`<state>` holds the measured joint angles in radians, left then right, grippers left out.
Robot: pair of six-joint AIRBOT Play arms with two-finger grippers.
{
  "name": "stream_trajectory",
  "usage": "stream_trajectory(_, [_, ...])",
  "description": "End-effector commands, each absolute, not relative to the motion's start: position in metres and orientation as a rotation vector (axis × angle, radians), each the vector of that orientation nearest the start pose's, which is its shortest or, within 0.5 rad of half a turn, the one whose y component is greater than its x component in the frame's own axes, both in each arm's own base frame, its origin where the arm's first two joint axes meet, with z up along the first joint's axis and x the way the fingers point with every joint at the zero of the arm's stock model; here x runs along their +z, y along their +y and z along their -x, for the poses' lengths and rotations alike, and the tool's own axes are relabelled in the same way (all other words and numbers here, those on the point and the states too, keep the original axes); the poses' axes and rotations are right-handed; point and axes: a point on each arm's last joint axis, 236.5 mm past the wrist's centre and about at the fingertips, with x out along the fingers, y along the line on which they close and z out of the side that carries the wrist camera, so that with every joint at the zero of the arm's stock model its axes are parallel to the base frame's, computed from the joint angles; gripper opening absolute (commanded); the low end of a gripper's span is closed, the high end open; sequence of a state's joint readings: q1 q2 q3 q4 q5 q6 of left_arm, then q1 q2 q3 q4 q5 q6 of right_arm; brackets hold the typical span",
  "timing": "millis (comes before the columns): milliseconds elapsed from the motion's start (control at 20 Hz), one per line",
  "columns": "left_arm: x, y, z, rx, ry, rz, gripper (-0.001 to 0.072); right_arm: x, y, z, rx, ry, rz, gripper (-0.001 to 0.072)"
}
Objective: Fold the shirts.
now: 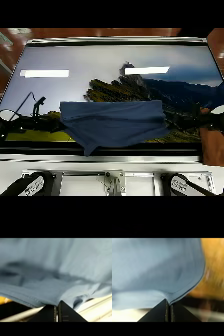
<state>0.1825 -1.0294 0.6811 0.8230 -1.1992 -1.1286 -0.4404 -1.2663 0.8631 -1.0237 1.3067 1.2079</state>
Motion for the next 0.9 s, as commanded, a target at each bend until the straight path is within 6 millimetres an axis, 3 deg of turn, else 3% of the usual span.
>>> stream_trajectory(0, [0.020,-0.083,-0.312,-0.464,1.152,0.468,0.0032,-0.009,-0.019,-0.361,0.150,1.217,-0.538,0.0059])
stream_trajectory(150, [0.010,-0.064,-0.330,-0.401,1.143,0.520,0.0032,-0.015,-0.006,-0.406,0.113,1.094,-0.478,0.0059])
stream_trajectory(300, [-0.004,-0.052,-0.356,-0.376,1.119,0.618,0.0032,-0.038,0.001,-0.432,0.068,1.056,-0.487,0.0059])
stream_trajectory(400, [-0.014,-0.053,-0.374,-0.389,1.131,0.678,0.0032,-0.055,0.005,-0.438,0.061,1.068,-0.481,0.0059])
stream_trajectory(600, [-0.036,-0.047,-0.411,-0.397,1.154,0.748,0.0032,-0.076,-0.007,-0.454,0.000,1.034,-0.493,0.0059])
stream_trajectory(700, [-0.056,-0.046,-0.419,-0.381,1.199,0.790,0.0032,-0.089,-0.004,-0.451,-0.001,1.066,-0.517,0.0060])
stream_trajectory(850, [-0.073,-0.060,-0.411,-0.406,1.274,0.813,0.0037,-0.096,0.000,-0.447,0.005,1.096,-0.537,0.0097])
